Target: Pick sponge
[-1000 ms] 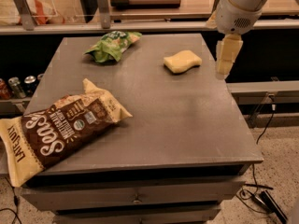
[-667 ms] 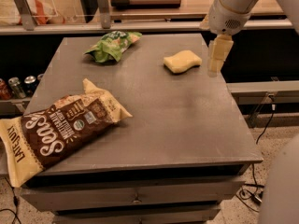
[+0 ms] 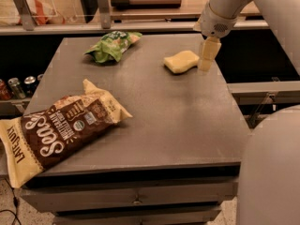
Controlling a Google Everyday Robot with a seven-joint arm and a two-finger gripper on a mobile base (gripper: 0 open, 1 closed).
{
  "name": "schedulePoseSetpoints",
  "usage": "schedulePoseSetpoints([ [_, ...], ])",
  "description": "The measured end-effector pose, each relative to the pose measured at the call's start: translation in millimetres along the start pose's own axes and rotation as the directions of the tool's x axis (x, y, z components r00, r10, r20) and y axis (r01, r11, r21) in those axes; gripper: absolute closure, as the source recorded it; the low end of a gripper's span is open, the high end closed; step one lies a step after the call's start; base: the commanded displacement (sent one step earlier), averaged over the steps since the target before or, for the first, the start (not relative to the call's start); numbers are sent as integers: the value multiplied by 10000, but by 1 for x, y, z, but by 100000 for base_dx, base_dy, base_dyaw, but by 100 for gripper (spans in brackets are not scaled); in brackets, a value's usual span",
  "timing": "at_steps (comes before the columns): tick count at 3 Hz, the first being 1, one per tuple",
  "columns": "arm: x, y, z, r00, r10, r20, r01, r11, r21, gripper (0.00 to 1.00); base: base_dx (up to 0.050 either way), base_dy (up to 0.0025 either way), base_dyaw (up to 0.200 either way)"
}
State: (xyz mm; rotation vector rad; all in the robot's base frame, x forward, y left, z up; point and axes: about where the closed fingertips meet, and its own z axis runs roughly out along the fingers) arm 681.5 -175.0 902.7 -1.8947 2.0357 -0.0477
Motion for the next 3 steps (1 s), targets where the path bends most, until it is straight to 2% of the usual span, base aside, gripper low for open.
schedulePoseSetpoints([
  [3, -10, -19, 45, 9945, 883, 565, -879, 9961, -95, 0, 0, 0, 0],
])
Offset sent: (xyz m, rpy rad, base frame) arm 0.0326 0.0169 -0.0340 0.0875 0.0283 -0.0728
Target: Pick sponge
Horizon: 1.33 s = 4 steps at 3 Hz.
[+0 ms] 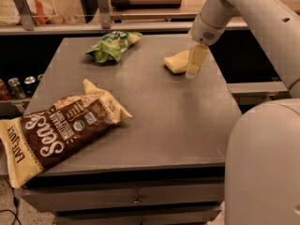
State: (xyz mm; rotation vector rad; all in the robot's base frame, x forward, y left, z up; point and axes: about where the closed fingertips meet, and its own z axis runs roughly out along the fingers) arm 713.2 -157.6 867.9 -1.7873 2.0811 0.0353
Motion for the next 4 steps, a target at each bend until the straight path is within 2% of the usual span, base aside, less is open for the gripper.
schedulePoseSetpoints([
  [1, -2, -5, 14, 9992, 363, 175, -362, 9993, -48, 0, 0, 0, 0],
  [2, -1, -7, 27, 9974, 638, 327, -631, 9978, -211, 18, 0, 0, 0],
  [3, 1, -7, 38, 9957, 828, 423, -812, 9960, -384, 41, 0, 0, 0],
  [4, -1, -7, 35, 9956, 834, 427, -818, 9959, -389, 64, 0, 0, 0],
])
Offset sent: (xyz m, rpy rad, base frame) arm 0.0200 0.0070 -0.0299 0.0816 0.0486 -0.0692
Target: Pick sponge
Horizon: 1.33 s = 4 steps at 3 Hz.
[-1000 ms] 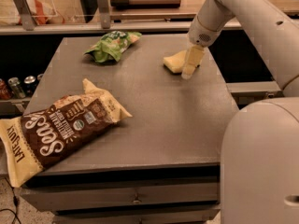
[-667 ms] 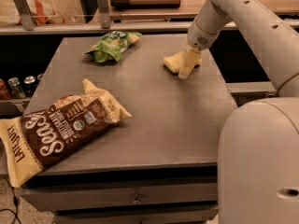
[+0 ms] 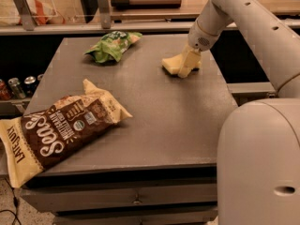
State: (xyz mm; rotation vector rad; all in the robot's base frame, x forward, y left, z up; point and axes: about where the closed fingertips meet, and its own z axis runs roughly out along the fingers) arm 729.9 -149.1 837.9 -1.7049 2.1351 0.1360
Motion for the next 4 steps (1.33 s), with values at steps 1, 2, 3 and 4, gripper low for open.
schedulePoseSetpoints([
  [1, -1, 0, -2, 10000, 2, 2, -2, 10000, 1, 88, 0, 0, 0],
  [2, -1, 0, -2, 10000, 3, 2, -3, 10000, 2, 100, 0, 0, 0],
  [3, -5, -3, -27, 9997, -136, 183, 127, 9989, 444, 100, 0, 0, 0],
  [4, -14, -3, -55, 9985, -442, 320, 411, 9950, 909, 100, 0, 0, 0],
])
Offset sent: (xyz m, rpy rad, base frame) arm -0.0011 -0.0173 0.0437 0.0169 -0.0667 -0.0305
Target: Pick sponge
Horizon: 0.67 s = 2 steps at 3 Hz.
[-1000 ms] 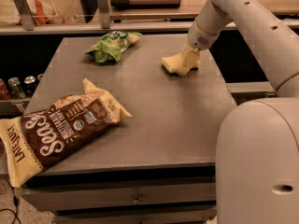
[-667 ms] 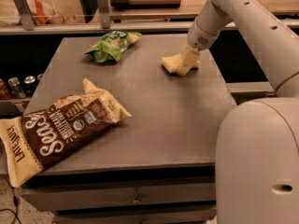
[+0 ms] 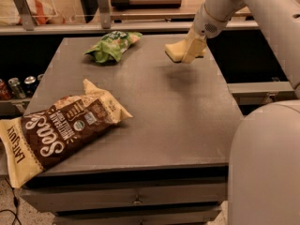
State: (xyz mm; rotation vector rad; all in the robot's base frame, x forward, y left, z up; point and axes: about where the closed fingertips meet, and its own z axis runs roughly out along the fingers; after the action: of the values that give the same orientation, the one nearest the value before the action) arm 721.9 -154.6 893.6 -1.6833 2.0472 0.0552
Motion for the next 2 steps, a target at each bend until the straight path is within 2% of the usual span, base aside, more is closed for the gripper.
schedulePoseSetpoints([
  [1, -10, -1, -22, 9995, -307, 99, 304, 9990, 315, 100, 0, 0, 0],
  [2, -16, 1, -31, 9984, -530, 175, 524, 9979, 368, 100, 0, 0, 0],
])
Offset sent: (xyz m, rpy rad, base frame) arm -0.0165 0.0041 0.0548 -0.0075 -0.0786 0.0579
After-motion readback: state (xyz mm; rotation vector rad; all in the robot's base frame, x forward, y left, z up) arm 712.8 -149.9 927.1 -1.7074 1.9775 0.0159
